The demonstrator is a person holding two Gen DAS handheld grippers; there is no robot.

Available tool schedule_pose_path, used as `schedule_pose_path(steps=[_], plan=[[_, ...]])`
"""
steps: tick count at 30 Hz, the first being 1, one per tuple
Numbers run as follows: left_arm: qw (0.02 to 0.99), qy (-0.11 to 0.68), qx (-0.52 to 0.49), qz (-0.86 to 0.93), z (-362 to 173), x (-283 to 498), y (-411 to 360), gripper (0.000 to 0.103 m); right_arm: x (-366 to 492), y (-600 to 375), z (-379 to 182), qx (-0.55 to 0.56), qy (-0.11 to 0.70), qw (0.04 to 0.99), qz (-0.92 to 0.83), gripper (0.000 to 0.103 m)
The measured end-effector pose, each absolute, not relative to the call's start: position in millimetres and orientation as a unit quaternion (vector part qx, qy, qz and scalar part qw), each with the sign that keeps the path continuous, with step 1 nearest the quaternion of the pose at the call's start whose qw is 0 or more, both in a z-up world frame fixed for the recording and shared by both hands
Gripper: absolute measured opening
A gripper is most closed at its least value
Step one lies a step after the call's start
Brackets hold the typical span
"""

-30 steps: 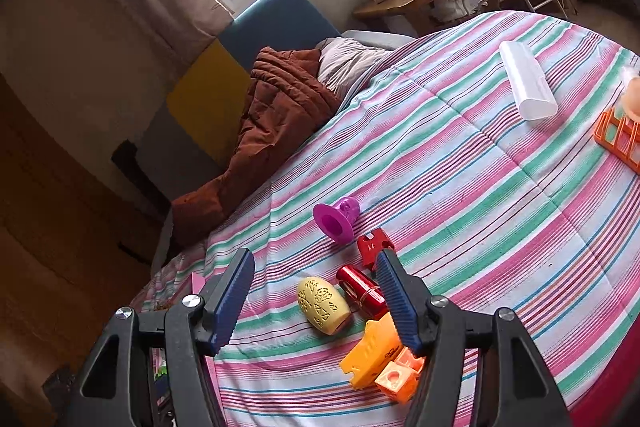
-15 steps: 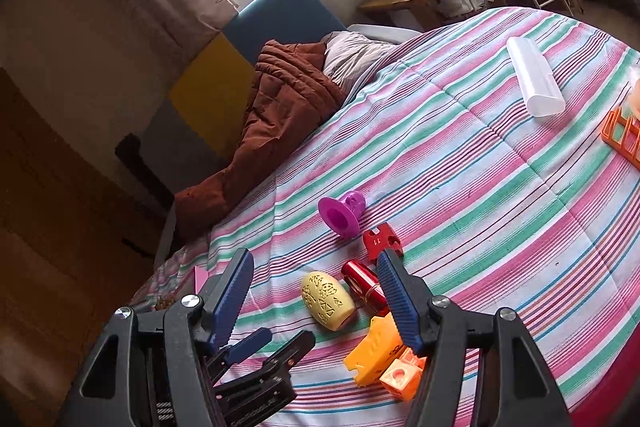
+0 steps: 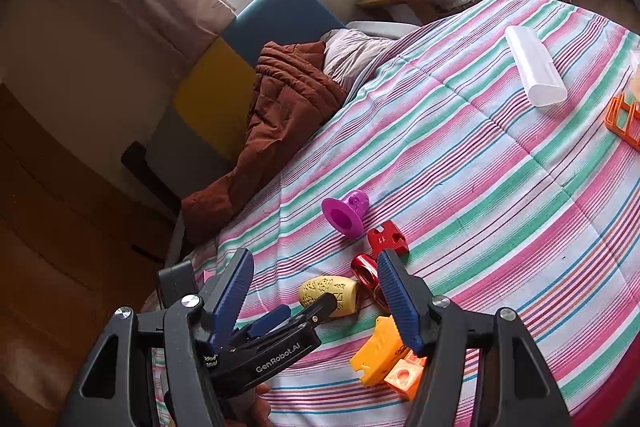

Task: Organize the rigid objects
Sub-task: 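Grasp the yellow egg-shaped toy with the left gripper while the right gripper moves toward the magenta toy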

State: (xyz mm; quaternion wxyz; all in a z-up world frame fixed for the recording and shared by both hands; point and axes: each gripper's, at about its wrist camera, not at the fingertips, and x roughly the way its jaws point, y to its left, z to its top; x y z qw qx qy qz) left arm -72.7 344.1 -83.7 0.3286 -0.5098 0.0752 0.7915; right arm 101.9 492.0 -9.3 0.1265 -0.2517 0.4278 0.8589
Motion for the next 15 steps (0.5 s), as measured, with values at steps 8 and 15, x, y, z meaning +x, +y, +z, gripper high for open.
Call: schedule_pose_path(steps=[8,15], plan=[[0.31,0.066,-0.527,0.789,-84,-71,320,0.076,105,496,-11,-0.245,0.445,0.126,0.852,0.065],[0.373,0.144,-0.471,0.786,-65,-60,360,0.078,109,500,-13,-0.233,0.459,0.125,0.848,0.065]])
